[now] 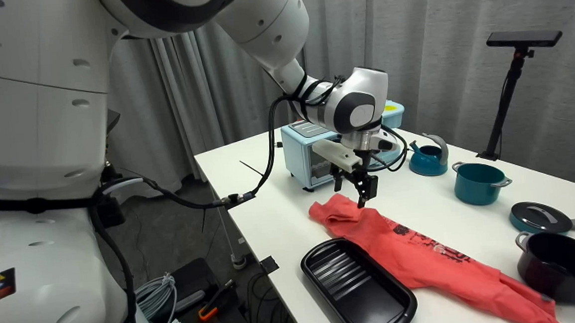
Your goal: Fold the sweatshirt once
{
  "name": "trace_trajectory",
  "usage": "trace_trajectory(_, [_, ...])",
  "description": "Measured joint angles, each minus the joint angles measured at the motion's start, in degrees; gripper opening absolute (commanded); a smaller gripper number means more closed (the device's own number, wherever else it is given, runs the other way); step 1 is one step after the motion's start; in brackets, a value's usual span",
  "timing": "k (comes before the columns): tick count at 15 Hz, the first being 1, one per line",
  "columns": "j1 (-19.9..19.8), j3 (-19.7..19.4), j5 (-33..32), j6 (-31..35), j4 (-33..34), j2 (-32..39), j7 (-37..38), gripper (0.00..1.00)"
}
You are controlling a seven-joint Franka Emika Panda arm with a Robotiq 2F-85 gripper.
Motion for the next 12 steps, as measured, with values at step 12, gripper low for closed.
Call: trace_trajectory(12, [0.09, 0.11, 0.00, 0.00, 0.41, 1.33, 0.00, 1.00])
